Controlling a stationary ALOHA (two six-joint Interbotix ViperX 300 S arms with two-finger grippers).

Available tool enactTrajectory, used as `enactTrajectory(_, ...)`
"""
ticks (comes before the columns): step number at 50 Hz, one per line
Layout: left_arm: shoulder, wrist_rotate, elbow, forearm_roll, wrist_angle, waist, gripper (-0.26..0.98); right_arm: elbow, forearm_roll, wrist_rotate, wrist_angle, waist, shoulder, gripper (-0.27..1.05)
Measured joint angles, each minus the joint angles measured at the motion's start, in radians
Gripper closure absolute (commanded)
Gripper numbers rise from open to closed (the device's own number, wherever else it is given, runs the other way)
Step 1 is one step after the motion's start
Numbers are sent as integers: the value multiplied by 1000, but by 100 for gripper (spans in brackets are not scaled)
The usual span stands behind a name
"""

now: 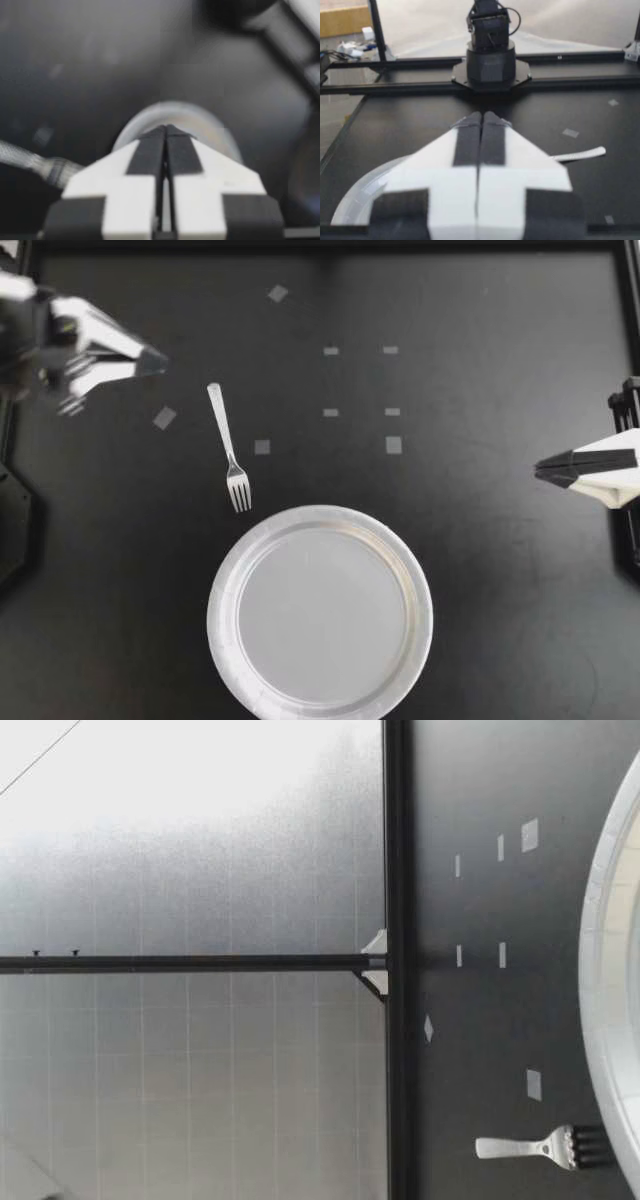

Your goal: Pick up the fork and place it on the plate.

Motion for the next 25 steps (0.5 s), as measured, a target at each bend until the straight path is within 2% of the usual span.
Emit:
enactTrajectory(5, 115, -23, -44, 8, 86, 0, 70, 0, 5, 2, 2, 0, 0, 92)
enactTrajectory(11, 218, -6, -58, 6, 147, 2, 64, 3, 6, 0, 0, 0, 0, 92)
enactTrajectory(14, 252, 38, -58, -5, 173, 2, 54, 5, 8, 0, 2, 0, -3, 92)
enactTrajectory(19, 273, 115, -49, -61, 184, 2, 31, 14, 8, 2, 0, 0, -6, 92)
enactTrajectory(23, 279, 120, -31, -103, 169, 2, 13, 21, 8, 8, 2, 0, -9, 92)
enactTrajectory(25, 285, 110, -18, -110, 153, 2, 8, 25, 8, 12, 2, 0, -14, 92)
